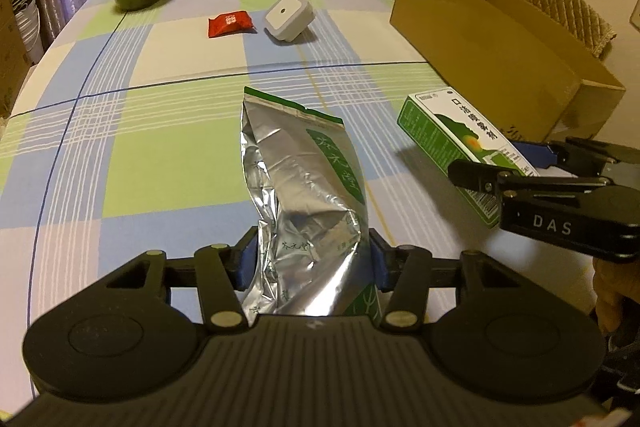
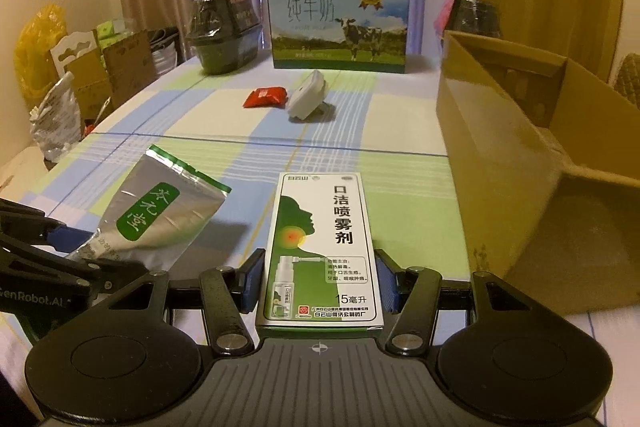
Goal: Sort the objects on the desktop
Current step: 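Carry the foil bag and spray box over the cardboard box with both tools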
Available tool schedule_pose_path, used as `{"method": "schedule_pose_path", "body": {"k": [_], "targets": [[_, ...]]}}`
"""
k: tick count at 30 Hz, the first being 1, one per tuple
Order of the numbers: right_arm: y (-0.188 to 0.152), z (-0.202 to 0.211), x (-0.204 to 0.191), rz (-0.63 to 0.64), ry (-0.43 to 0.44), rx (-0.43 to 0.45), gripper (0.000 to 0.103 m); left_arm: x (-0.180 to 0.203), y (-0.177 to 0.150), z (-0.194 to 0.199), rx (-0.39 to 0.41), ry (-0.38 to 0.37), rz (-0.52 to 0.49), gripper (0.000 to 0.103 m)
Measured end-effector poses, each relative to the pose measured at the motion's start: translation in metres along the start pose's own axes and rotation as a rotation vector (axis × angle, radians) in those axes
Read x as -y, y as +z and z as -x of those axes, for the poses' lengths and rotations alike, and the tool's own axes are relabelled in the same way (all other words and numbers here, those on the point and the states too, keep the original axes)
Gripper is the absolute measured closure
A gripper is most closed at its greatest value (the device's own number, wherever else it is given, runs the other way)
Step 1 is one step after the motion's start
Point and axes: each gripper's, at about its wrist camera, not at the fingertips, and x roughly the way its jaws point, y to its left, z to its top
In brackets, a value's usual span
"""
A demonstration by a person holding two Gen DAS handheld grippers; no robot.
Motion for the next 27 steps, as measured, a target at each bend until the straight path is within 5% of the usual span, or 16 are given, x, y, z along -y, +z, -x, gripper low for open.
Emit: {"method": "schedule_pose_path", "body": {"k": [18, 27], "targets": [[-0.005, 0.059, 0.001, -0.085, -0.024, 0.065, 0.050, 0.018, -0.001, 0.045, 0.057, -0.059, 0.003, 0.055], [0.044, 0.101, 0.050, -0.164, -0.071, 0.190, 0.050, 0.061, 0.061, 0.060, 0.122, -0.112, -0.054, 0.055]]}}
